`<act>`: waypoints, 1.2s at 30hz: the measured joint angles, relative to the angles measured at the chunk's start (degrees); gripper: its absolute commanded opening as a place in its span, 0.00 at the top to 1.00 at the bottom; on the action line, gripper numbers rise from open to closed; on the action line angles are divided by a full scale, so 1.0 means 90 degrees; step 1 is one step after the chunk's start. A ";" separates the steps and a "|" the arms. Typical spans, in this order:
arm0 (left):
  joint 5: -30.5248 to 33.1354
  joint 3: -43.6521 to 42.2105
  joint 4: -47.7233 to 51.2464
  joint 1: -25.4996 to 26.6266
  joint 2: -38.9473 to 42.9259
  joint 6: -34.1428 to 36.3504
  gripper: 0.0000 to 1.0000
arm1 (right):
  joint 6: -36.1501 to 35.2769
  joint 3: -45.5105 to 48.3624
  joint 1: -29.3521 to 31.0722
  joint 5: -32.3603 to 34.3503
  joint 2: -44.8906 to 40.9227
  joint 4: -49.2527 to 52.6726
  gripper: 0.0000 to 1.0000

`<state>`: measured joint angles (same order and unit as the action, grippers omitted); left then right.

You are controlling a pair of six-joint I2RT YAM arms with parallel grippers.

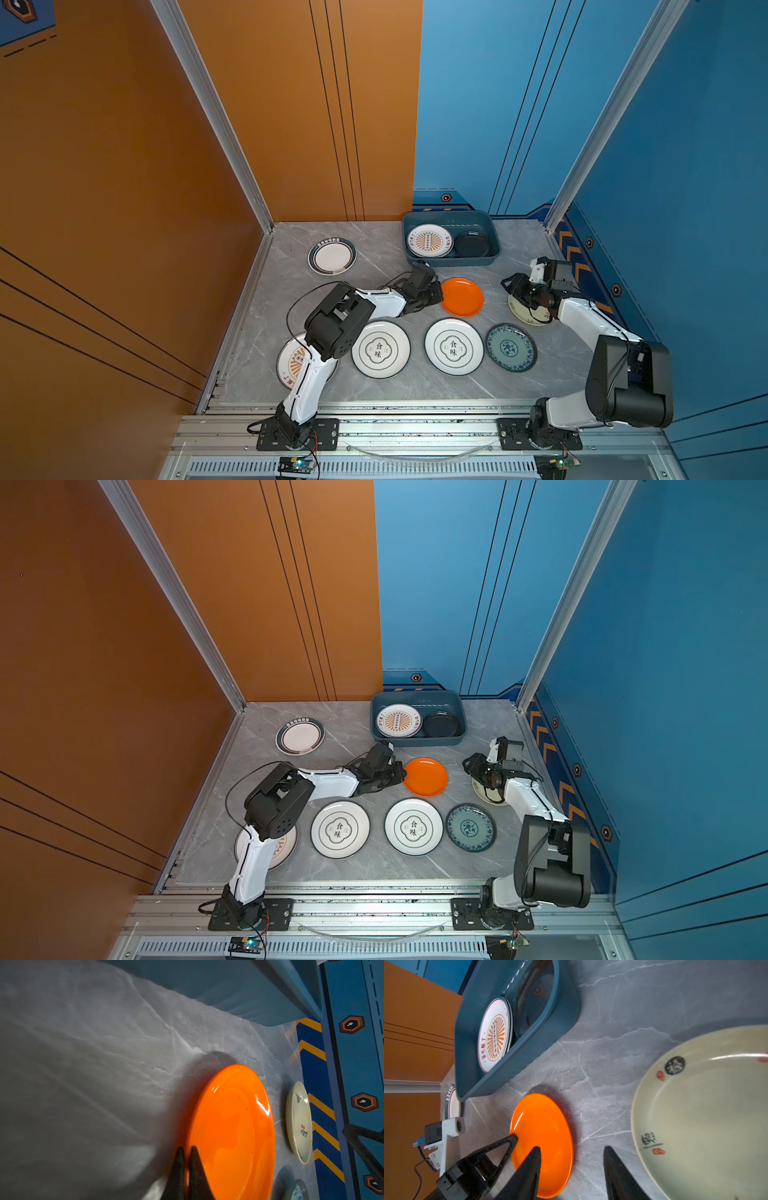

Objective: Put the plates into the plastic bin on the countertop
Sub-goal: 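Tilt the orange plate up with the left gripper while the right approaches, then grip the raised orange plate edge with the right gripper while the left holds it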

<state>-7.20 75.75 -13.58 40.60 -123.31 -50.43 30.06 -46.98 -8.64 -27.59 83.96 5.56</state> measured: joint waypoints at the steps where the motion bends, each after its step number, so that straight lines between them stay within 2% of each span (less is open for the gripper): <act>1: -0.0024 -0.0158 0.0010 -0.0061 0.0143 0.0002 1.00 | 0.0049 0.0029 0.0024 -0.0138 0.0073 -0.0117 0.42; 6: -0.0240 -0.0833 0.0007 -0.0372 0.0869 0.0068 1.00 | 0.0350 0.0228 0.0211 -0.0828 0.0491 -0.0716 0.35; 10: -0.0423 -0.1178 0.0002 -0.0561 0.1416 0.0148 1.00 | 0.0580 0.0262 0.0573 -0.1277 0.0821 -0.1146 0.34; 19: -0.0748 -0.1506 -0.0049 -0.0648 0.2106 0.0219 1.00 | 0.0984 0.0175 0.1647 -0.1579 0.1081 -0.1872 0.36; 22: -0.0787 -0.1632 -0.0044 -0.0661 0.2229 0.0240 1.00 | 0.1117 0.0053 0.1926 -0.1583 0.1188 -0.2040 0.41; 27: -0.0872 -0.1744 -0.0044 -0.0716 0.2399 0.0289 1.00 | 0.1375 -0.0058 0.2186 -0.1605 0.1338 -0.2319 0.71; 29: -0.0879 -0.1753 -0.0036 -0.0750 0.2455 0.0318 1.00 | 0.1506 -0.0073 0.2227 -0.1630 0.1375 -0.2426 0.78; 33: -0.0906 -0.1785 0.0058 -0.0855 0.2523 0.0342 0.92 | 0.1719 -0.0148 0.2261 -0.1802 0.1389 -0.2698 0.88; 36: -0.0942 -0.1943 0.0053 -0.0933 0.2671 0.0408 0.82 | 0.1807 -0.0262 0.2300 -0.1911 0.1389 -0.2766 0.94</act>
<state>-15.68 58.26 -13.10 32.21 -99.26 -46.76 46.33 -49.34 12.05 -44.80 96.47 -19.33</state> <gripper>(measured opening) 0.126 0.138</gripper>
